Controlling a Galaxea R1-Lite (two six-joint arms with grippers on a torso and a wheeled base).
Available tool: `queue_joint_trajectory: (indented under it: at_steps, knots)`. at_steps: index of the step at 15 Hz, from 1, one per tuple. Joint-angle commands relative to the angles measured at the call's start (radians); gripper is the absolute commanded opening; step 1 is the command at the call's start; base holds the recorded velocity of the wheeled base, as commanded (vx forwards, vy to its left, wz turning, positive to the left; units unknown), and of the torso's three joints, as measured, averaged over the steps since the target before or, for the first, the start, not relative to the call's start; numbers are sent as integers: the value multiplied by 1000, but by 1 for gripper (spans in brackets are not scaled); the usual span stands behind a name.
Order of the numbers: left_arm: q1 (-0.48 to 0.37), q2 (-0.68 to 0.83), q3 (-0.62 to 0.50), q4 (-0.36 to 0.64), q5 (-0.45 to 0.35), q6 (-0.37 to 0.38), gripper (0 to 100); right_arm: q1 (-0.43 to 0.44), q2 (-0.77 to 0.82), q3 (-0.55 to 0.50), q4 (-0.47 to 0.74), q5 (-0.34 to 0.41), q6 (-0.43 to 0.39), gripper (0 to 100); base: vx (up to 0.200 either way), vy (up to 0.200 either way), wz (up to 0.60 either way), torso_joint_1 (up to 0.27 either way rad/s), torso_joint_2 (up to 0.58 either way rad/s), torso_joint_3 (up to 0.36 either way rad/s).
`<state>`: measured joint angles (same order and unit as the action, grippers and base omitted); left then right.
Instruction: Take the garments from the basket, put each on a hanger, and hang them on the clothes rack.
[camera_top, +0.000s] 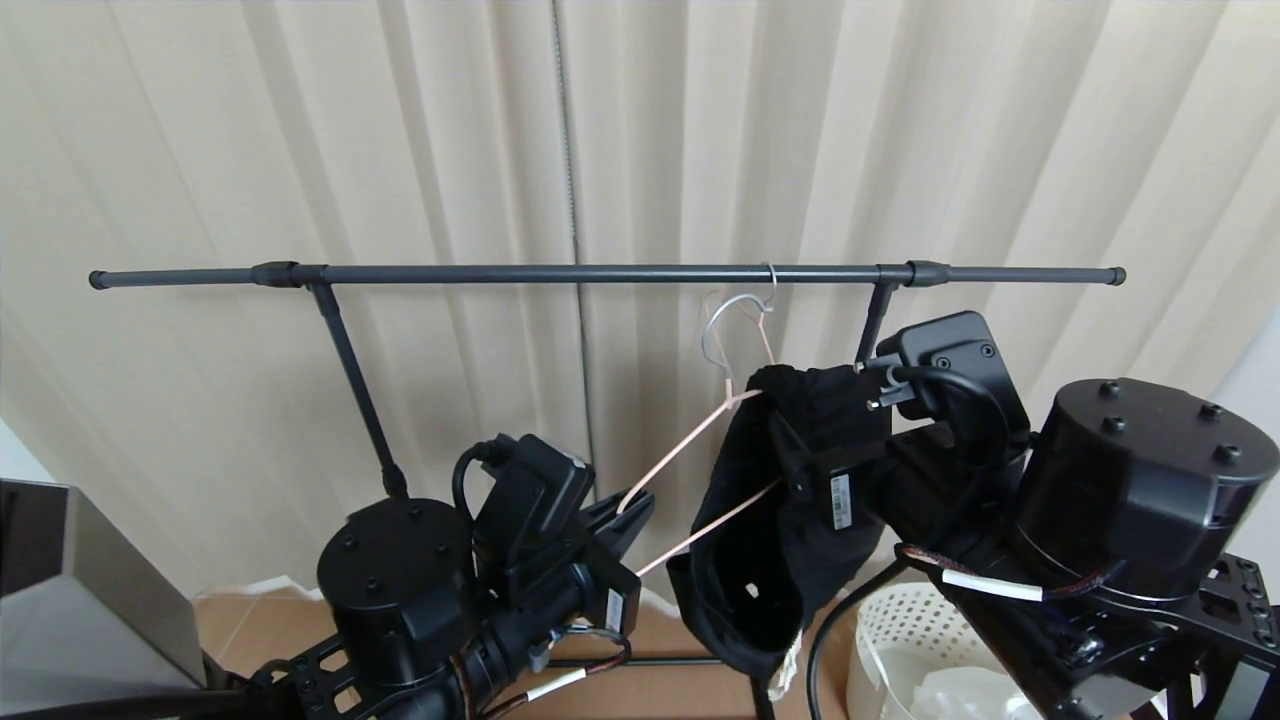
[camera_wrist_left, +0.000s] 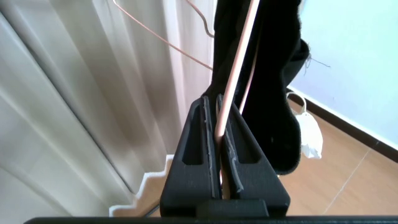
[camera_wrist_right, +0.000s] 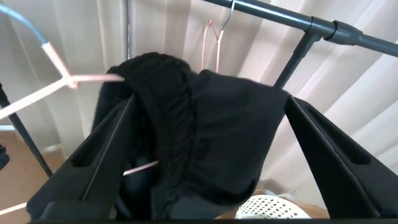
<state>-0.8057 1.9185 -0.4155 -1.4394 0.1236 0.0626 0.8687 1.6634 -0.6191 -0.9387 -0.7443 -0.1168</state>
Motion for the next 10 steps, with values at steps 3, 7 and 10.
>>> queue_joint_trajectory:
  at_steps: [3, 7, 10]
  knots:
    - [0, 4, 26, -38, -9, 2, 0, 3, -44, 44, 17, 82, -7, 100, 0, 0, 0, 0, 0, 0]
    - [20, 2, 44, -61, -10, 2, 0, -57, -197, 76, 152, 301, -78, 100, 0, 0, 0, 0, 0, 0]
    - [22, 0, 50, -62, -12, 3, 0, -63, -292, 82, 311, 390, -83, 100, 0, 0, 0, 0, 0, 0]
